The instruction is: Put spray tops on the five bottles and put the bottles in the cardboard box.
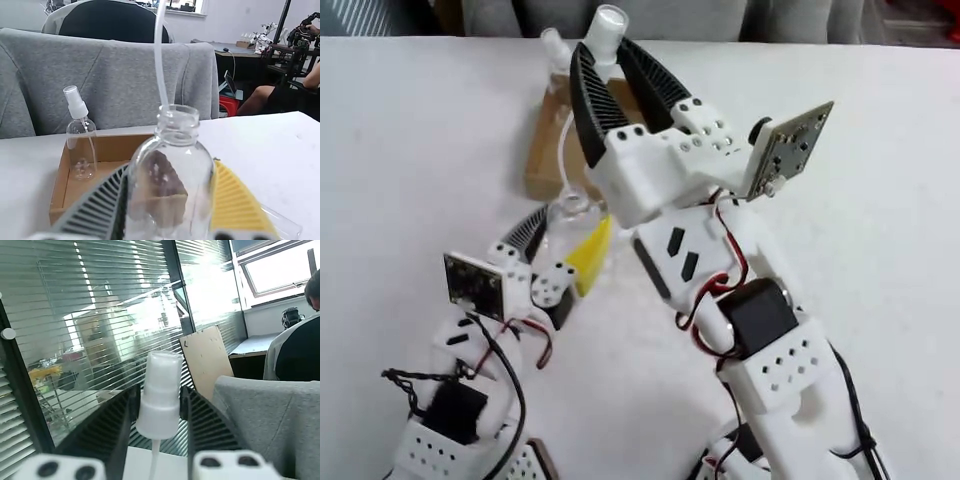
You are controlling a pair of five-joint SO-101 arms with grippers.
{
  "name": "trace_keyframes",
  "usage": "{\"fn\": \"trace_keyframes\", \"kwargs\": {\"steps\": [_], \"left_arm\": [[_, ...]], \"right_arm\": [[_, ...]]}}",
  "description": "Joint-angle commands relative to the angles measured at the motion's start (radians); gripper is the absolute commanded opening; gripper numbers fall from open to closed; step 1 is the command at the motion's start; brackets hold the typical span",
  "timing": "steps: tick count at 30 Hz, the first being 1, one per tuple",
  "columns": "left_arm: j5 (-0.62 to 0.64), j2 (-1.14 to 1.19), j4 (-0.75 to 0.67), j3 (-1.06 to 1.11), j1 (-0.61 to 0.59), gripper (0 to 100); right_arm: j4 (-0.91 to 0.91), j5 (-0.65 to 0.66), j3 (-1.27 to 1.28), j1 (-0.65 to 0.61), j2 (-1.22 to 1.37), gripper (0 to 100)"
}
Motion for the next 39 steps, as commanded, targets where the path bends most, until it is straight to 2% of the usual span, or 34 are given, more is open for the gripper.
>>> {"fn": "trace_keyframes", "kwargs": {"steps": [1, 9, 16, 24, 34, 36, 39], "left_arm": [[0.011, -0.027, -0.029, -0.008, 0.005, 3], [0.011, -0.027, -0.031, -0.008, 0.002, 3], [0.011, -0.027, -0.031, -0.008, 0.002, 3], [0.011, -0.027, -0.031, -0.008, 0.005, 3], [0.011, -0.025, -0.031, -0.008, 0.004, 3], [0.011, -0.025, -0.031, -0.008, 0.004, 3], [0.009, -0.027, -0.032, 0.003, 0.004, 3]], "right_arm": [[-0.021, -0.002, -0.037, -0.007, -0.005, 8.3], [0.007, 0.046, 0.015, -0.008, -0.024, 8.3], [0.024, 0.043, 0.23, -0.016, -0.119, 8.3], [-0.027, 0.048, 0.417, -0.136, -0.186, 8.4], [-0.022, 0.048, 0.497, -0.139, -0.242, 8.9], [0.021, 0.049, 0.491, -0.14, -0.243, 11.1], [0.064, 0.049, 0.479, -0.14, -0.249, 22.0]]}}
